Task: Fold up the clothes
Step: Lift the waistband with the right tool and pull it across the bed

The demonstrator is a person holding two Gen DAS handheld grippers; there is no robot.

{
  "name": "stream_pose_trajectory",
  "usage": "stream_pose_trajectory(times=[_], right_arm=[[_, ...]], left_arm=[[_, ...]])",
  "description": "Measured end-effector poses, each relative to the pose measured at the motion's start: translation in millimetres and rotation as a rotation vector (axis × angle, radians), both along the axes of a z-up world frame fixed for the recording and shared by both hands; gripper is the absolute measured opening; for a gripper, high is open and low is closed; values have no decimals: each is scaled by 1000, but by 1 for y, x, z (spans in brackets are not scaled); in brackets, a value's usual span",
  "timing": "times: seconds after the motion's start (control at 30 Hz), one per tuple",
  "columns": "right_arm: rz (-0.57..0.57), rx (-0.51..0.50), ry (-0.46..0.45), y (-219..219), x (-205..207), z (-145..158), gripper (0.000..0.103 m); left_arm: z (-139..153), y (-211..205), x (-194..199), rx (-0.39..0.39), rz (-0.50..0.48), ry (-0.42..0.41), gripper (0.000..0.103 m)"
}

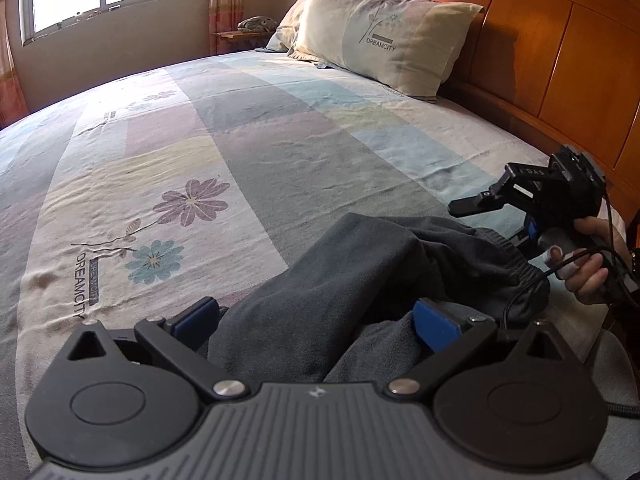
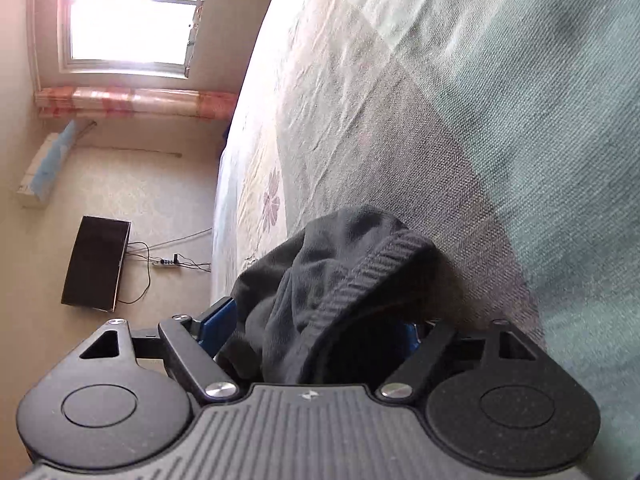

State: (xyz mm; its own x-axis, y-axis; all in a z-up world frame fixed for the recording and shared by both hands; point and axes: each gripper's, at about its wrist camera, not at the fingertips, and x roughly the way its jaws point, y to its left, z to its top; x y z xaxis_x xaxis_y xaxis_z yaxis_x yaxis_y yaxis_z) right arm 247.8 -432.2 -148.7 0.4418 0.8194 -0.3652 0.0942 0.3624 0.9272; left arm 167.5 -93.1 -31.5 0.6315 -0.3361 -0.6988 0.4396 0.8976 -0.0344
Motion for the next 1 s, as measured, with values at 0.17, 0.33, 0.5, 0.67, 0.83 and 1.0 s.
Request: stream_pose_trajectory(times=[0.17,0.33,0.5,0.67,0.83,1.0], right_arm=[[19,-144,-78,16,17,17,49],[6,-478,-240,26,32,48,14],[-4,-629,-363,31,55,76,13],[-61,-721,-424,27,95,90,13],[-11,-772,-303,27,109,75,26],[-70,-742,-321,10,61,87,55]], left_arm=[[3,-1,5,9,12,-5,102],[5,3,7,0,32,-16,102],[7,10,10,0,53,-20,102],[9,17,11,-3,74,-21,102],[10,20,6,-2,78,-22,102],[12,20,-1,3,58,-29,102]])
